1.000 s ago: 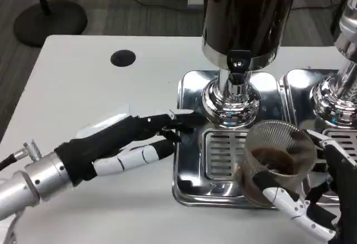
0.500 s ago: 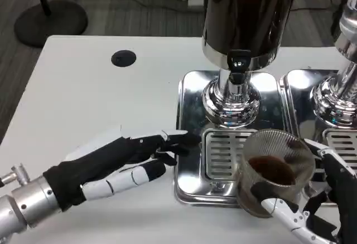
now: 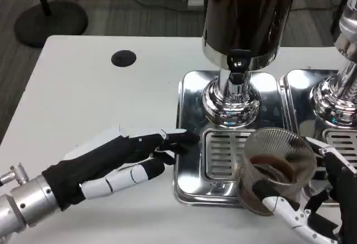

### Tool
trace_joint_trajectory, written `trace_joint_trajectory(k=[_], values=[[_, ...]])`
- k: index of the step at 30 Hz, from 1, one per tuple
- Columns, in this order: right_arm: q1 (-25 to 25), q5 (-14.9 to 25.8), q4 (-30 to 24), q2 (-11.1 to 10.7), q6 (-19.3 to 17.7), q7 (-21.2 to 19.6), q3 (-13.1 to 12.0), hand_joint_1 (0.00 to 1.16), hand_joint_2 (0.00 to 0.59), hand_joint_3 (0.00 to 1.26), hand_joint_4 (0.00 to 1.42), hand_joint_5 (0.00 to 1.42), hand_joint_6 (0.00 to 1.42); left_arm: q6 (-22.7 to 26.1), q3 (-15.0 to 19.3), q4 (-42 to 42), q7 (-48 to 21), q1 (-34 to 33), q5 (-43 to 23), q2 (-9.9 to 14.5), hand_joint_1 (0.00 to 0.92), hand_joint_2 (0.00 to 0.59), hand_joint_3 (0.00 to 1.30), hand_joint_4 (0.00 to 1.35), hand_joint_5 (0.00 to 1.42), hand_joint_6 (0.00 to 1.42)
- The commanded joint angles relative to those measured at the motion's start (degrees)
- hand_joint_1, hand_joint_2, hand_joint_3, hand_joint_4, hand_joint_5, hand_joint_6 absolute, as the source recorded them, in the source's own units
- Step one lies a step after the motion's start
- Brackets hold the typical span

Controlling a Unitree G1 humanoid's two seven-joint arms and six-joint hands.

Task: Grasp the cup under the faucet to collect the drink, then remove the cup.

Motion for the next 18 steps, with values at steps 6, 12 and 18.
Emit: trace_joint_trajectory(k=[6, 12, 18], values=[[-1.12, 0.75, -1.71, 0.4, -3.33, -0.42, -0.4, 0.64, 0.23, 0.55, 0.59, 0.8, 1.04, -0.28, 0.43, 0.18, 0.14, 0.5, 0.33, 0.05, 0.0, 0.182, 0.2, 0.15, 0.19, 0.3], [-1.31, 1.14, -1.81, 0.29, -3.36, -0.29, -0.9, 0.64, 0.233, 0.55, 0.59, 0.8, 1.04, -0.21, 0.64, 0.24, 0.35, 0.51, 0.35, 0.05, 0.0, 0.182, 0.2, 0.15, 0.19, 0.3], [-1.59, 1.31, -1.74, 0.23, -3.31, -0.16, -1.19, 0.64, 0.234, 0.56, 0.6, 0.8, 1.04, -0.25, 0.82, 0.32, 0.49, 0.48, 0.39, -0.01, 0.0, 0.183, 0.2, 0.15, 0.2, 0.3]])
